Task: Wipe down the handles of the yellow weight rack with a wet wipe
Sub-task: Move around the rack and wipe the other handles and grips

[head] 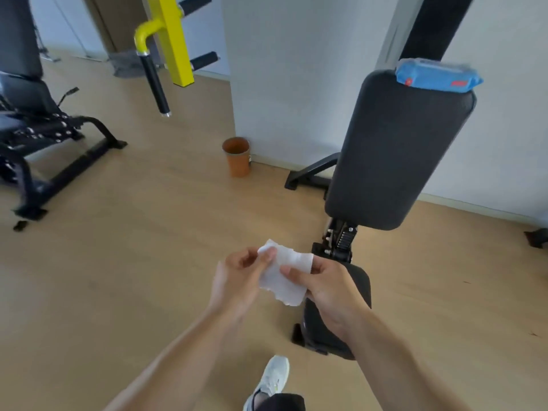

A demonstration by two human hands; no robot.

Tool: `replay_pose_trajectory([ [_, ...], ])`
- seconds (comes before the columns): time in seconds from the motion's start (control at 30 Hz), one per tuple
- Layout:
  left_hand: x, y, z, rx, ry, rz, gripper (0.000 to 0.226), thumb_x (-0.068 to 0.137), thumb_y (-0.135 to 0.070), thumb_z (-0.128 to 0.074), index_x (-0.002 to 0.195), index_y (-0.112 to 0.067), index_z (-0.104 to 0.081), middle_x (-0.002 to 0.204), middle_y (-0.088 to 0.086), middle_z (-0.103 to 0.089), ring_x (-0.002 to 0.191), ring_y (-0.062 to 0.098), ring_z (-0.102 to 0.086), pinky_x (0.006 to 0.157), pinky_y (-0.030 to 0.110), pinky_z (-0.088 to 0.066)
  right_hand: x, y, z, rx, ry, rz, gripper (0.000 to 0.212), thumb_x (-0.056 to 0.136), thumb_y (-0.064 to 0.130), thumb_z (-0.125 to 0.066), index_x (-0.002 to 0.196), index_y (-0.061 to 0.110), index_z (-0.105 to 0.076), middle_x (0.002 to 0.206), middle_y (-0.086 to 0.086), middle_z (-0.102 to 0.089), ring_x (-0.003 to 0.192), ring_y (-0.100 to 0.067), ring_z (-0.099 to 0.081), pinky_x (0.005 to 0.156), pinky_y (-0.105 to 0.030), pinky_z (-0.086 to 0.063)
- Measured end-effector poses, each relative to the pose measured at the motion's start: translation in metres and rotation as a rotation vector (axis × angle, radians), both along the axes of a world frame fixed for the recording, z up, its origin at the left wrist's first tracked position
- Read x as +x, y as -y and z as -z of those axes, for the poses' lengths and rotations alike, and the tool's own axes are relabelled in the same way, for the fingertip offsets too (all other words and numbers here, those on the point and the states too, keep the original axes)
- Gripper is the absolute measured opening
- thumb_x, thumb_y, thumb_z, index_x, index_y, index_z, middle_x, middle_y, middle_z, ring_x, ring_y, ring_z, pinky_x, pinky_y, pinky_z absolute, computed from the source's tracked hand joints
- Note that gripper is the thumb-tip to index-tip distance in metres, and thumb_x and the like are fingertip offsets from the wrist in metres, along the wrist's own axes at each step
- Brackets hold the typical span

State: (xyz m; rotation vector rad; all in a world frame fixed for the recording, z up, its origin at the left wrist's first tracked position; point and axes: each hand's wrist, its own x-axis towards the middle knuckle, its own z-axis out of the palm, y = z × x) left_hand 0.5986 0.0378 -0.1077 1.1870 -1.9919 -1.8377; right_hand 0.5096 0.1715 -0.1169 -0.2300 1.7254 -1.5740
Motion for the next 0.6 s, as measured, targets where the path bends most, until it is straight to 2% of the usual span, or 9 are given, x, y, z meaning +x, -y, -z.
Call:
replay_pose_trajectory([
  [0.07,-0.014,0.03,-0.003,-0.049,0.001,-0.009,0.036,0.095,-0.047,-0.059,0.084,-0.015,-0.074,0.087,0.006,-0.075,0.07,0.013,-0.063,0.065,0.026,-0.044,-0.014,0.034,-0.003,-0.027,0.012,-0.015,0.048,0.069,0.043,-0.085,0.102,0.009,-0.077,0.099,-0.012,-0.078,0.094,-0.031,-0.074,0.088,-0.048,-0.058],
  [0.1,-0.021,0.046,-0.004,-0.065,0.003,-0.015,0.04,0.096,-0.048,-0.056,0.086,-0.014,-0.074,0.087,0.008,-0.075,0.072,0.017,-0.066,0.065,0.028,-0.045,-0.022,0.051,-0.003,-0.047,0.03,-0.019,0.049,0.07,0.043,-0.083,0.103,0.007,-0.076,0.1,-0.012,-0.078,0.094,-0.03,-0.075,0.085,-0.043,-0.059],
  [0.2,-0.039,0.101,-0.006,-0.086,0.017,-0.064,0.045,0.098,-0.05,-0.051,0.092,-0.011,-0.073,0.085,0.006,-0.076,0.076,0.019,-0.069,0.067,0.03,-0.048,-0.043,0.107,-0.01,-0.096,0.125,-0.08,0.032,0.088,0.029,-0.071,0.109,0.005,-0.074,0.104,-0.01,-0.077,0.097,-0.024,-0.074,0.081,-0.033,-0.057],
  [0.3,-0.052,0.163,-0.014,-0.064,0.006,-0.148,0.045,0.097,-0.049,-0.053,0.094,-0.007,-0.072,0.092,0.015,-0.074,0.073,0.014,-0.061,0.068,0.03,-0.044,-0.062,0.169,-0.021,-0.129,0.162,-0.169,0.024,0.093,0.02,-0.067,0.112,0.006,-0.073,0.109,-0.009,-0.077,0.103,-0.023,-0.073,0.086,-0.032,-0.056],
  [0.37,-0.055,0.201,-0.023,-0.057,-0.004,-0.176,0.036,0.096,-0.045,-0.057,0.09,-0.014,-0.074,0.094,0.011,-0.074,0.074,0.013,-0.062,0.067,0.028,-0.045,-0.074,0.213,-0.03,-0.133,0.152,-0.165,0.023,0.093,0.019,-0.067,0.113,0.007,-0.072,0.108,-0.009,-0.077,0.1,-0.022,-0.074,0.083,-0.033,-0.056],
  [0.47,-0.056,0.248,-0.034,-0.005,-0.045,-0.218,0.024,0.096,-0.038,-0.06,0.087,-0.024,-0.077,0.085,0.0,-0.077,0.072,0.009,-0.065,0.062,0.02,-0.048,-0.085,0.271,-0.043,-0.119,0.158,-0.146,0.026,0.097,0.024,-0.063,0.116,0.008,-0.068,0.107,-0.008,-0.077,0.098,-0.023,-0.074,0.079,-0.035,-0.057],
  [0.6,-0.06,0.301,-0.039,0.056,-0.111,-0.318,0.02,0.096,-0.036,-0.062,0.09,-0.023,-0.076,0.086,-0.003,-0.078,0.074,0.011,-0.069,0.063,0.023,-0.051,-0.086,0.333,-0.052,-0.139,0.222,-0.17,0.032,0.093,0.025,-0.068,0.12,0.009,-0.066,0.111,-0.01,-0.076,0.103,-0.025,-0.073,0.089,-0.039,-0.057],
])
